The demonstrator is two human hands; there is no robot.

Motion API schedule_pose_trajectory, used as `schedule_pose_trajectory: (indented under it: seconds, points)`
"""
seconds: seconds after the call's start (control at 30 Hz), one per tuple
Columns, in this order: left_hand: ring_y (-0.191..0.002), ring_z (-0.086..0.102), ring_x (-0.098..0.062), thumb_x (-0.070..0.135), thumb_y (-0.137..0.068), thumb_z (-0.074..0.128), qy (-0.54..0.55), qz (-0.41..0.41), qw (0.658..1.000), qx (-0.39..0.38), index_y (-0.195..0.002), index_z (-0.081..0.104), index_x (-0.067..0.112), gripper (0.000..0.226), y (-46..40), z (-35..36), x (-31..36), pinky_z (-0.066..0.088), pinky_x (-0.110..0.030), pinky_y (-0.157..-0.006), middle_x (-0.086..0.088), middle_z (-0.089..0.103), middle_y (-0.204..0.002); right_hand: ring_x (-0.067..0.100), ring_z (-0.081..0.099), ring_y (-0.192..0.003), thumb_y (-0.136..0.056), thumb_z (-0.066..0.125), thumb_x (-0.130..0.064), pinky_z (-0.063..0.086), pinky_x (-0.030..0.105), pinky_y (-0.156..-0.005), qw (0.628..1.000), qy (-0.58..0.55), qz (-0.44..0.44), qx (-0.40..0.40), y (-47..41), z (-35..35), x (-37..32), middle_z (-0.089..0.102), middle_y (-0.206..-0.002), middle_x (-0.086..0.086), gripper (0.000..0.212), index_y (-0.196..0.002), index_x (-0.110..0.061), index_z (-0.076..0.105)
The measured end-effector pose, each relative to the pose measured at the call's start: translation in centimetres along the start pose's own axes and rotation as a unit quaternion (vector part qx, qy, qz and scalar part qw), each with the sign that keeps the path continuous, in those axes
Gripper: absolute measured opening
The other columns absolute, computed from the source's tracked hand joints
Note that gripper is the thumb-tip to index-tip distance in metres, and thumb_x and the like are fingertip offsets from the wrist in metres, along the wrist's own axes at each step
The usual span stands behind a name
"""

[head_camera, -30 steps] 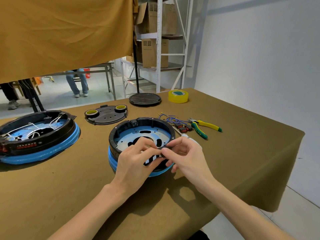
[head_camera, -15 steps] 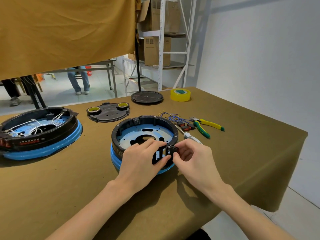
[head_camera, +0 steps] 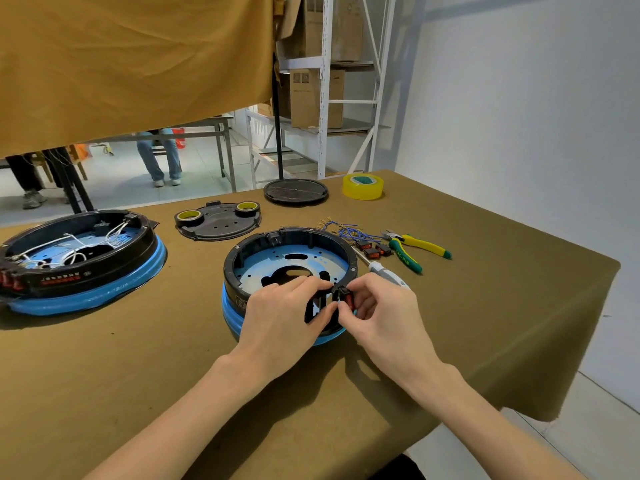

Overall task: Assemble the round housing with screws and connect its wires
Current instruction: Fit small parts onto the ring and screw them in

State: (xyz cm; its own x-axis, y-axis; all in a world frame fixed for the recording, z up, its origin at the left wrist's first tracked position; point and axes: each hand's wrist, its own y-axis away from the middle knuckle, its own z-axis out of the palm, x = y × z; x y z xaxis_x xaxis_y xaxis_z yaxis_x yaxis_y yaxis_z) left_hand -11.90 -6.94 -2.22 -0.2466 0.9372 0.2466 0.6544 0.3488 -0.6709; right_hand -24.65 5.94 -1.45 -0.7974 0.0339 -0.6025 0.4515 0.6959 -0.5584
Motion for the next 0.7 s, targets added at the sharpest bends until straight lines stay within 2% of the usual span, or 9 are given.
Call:
schedule_pose_trajectory:
  seconds: [0.17,0.3,0.37,0.47,0.53,0.6,0.67,0.7]
  points:
    - [-0.085,0.072,-0.006,0.042,-0.091,0.071,0.006,0.008,1.000,-0.006,-0.116,0.075,0.024,0.032,0.0,-0.1,-0.4,0.060,-0.026,-0.073,0.009,0.078,-0.103,0.006,0.062,-0.082,-0.092,0.076,-0.015,0.055,0.023,-0.070,1.000,0.001,0.008,-0.018,-0.2,0.2,0.3,0.064,-0.086,-0.015,0.018,-0.108,-0.020,0.072]
    - [-0.085,0.072,-0.006,0.047,-0.094,0.063,0.010,0.011,1.000,0.000,-0.115,0.075,0.023,0.034,-0.1,0.1,-0.4,0.060,-0.025,-0.072,0.009,0.078,-0.103,0.002,0.064,-0.085,-0.088,0.080,-0.016,0.052,0.013,-0.069,0.998,-0.051,0.047,0.000,-0.3,-0.2,0.7,0.065,-0.085,-0.013,0.028,-0.110,-0.024,0.064]
    - [-0.085,0.071,-0.003,0.051,-0.096,0.055,0.022,0.006,1.000,0.010,-0.113,0.076,0.024,0.038,-0.1,0.1,-0.2,0.058,-0.020,-0.073,0.011,0.078,-0.100,0.004,0.065,-0.082,-0.089,0.079,-0.015,0.054,0.016,-0.068,0.998,-0.052,0.047,-0.006,-0.6,0.0,0.8,0.067,-0.084,-0.012,0.017,-0.101,-0.020,0.069]
    - [-0.082,0.068,0.000,0.057,-0.096,0.050,0.028,-0.037,0.999,0.011,-0.108,0.075,0.030,0.039,-0.6,0.1,-0.1,0.056,-0.017,-0.071,0.015,0.077,-0.092,0.006,0.064,-0.080,-0.092,0.076,-0.015,0.056,0.022,-0.070,0.999,-0.024,0.036,-0.025,-0.9,0.1,0.8,0.067,-0.085,-0.012,0.010,-0.100,-0.018,0.072]
    - [-0.079,0.067,-0.001,0.066,-0.095,0.045,0.010,-0.076,0.997,-0.013,-0.109,0.074,0.035,0.045,-1.2,0.1,0.0,0.056,-0.023,-0.068,0.016,0.075,-0.087,0.006,0.064,-0.081,-0.093,0.075,-0.015,0.056,0.024,-0.071,0.999,-0.015,0.028,-0.033,-1.0,0.1,0.8,0.066,-0.085,-0.012,0.011,-0.102,-0.018,0.071]
    - [-0.081,0.068,-0.002,0.075,-0.094,0.039,-0.020,-0.103,0.993,-0.051,-0.116,0.073,0.039,0.054,-2.1,0.2,-0.2,0.057,-0.027,-0.066,0.016,0.076,-0.090,0.006,0.063,-0.080,-0.094,0.072,-0.015,0.056,0.025,-0.071,0.999,0.002,0.021,-0.033,-1.0,0.3,0.8,0.065,-0.085,-0.011,0.009,-0.103,-0.018,0.071]
    - [-0.082,0.068,-0.002,0.076,-0.094,0.040,-0.030,-0.125,0.987,-0.092,-0.119,0.074,0.043,0.053,-3.3,0.2,-0.4,0.056,-0.027,-0.063,0.016,0.077,-0.091,0.003,0.061,-0.078,-0.095,0.071,-0.015,0.053,0.022,-0.069,0.999,0.023,0.017,-0.027,-1.2,0.7,0.8,0.064,-0.086,-0.011,0.008,-0.103,-0.018,0.071]
    - [-0.074,0.066,-0.002,0.073,-0.095,0.042,-0.022,-0.129,0.985,-0.116,-0.117,0.074,0.044,0.049,-3.8,0.1,-0.6,0.054,-0.027,-0.057,0.016,0.075,-0.083,0.002,0.060,-0.077,-0.095,0.071,-0.015,0.050,0.019,-0.067,0.999,0.022,0.020,-0.024,-1.4,0.8,0.9,0.064,-0.085,-0.011,0.009,-0.104,-0.018,0.072]
